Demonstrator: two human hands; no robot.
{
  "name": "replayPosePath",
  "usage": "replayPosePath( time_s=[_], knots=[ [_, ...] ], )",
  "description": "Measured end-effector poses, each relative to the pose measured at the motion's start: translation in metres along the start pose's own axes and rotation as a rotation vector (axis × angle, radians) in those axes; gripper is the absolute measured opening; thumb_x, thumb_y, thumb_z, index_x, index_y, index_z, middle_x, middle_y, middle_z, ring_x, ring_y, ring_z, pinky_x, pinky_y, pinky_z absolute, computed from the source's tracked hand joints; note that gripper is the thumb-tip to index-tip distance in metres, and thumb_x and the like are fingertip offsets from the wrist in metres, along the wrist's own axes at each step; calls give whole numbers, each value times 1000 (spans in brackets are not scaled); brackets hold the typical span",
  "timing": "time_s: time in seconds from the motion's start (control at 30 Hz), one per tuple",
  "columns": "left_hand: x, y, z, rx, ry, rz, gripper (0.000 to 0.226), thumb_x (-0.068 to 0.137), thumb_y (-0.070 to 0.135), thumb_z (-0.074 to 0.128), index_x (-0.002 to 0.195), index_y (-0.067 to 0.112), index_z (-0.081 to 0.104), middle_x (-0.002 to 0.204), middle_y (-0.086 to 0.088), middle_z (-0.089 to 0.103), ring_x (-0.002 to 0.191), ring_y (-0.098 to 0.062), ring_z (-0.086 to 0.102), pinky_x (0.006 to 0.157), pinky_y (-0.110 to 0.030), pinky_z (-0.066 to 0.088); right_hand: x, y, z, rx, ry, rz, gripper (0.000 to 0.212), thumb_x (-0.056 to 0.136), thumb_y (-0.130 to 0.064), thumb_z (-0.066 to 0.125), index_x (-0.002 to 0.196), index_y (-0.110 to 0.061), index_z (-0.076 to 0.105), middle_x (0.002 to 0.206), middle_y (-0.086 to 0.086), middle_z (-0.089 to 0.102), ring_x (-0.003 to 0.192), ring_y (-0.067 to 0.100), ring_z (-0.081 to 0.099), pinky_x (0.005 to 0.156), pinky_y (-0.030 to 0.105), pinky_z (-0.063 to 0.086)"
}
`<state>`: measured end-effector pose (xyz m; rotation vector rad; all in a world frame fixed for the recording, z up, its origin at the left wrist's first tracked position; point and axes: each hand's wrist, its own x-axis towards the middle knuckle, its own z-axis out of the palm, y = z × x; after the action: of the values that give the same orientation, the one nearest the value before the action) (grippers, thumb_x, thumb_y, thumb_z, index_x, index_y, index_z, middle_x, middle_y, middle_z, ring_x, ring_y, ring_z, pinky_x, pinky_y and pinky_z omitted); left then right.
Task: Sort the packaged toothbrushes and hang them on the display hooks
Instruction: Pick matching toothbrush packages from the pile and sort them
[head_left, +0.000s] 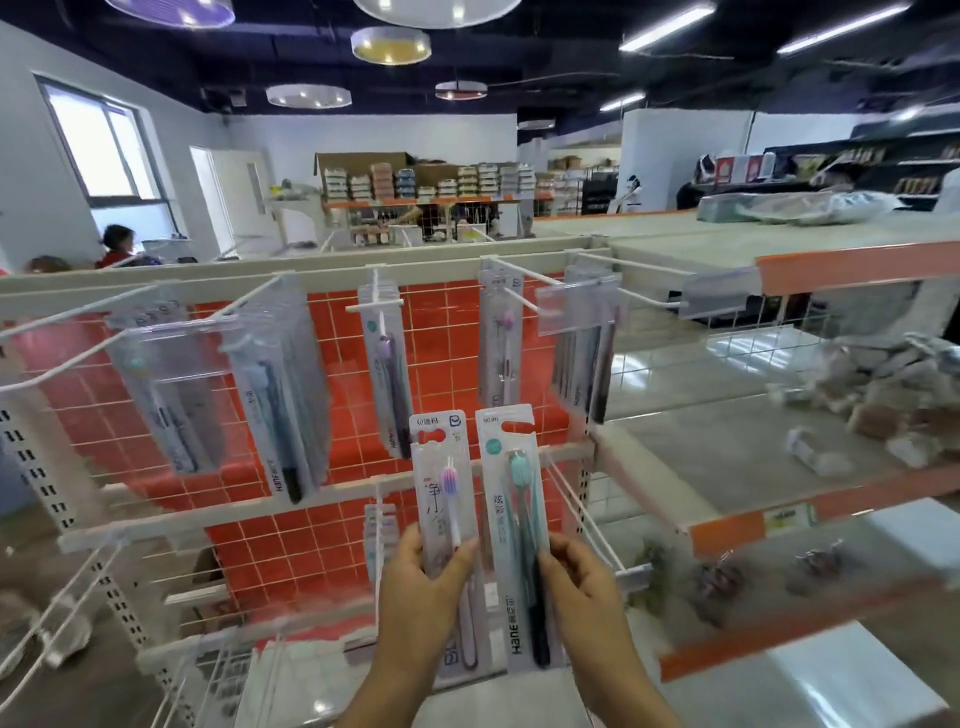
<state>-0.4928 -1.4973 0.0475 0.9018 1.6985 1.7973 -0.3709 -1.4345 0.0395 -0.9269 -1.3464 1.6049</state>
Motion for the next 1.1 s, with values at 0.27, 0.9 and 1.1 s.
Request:
replayPosePath(
  time_s=[0.27,0.9,1.1],
  knots=[
    [-1,2,36,-17,-16,0,16,89,19,65,105,21,62,87,7,74,77,-2,70,57,-12,52,4,-9,-30,-13,24,-23,19,98,-10,47,98,-12,66,87,1,72,78,9,70,64,20,54],
    [32,11,48,-47,-111,-20,16,97,25,50,101,22,66,89,6,75,86,-12,71,76,-30,54,32,-10,-33,26,128,8,18,97,-8,47,94,-10,65,83,5,72,67,5,68,56,16,52],
    [47,20,57,-98,-176,-29,18,97,27,50,104,24,67,95,9,75,92,-7,70,81,-27,53,50,-8,-39,27,159,17,18,98,-12,47,94,-10,65,78,2,72,64,6,67,54,17,51]
  ],
)
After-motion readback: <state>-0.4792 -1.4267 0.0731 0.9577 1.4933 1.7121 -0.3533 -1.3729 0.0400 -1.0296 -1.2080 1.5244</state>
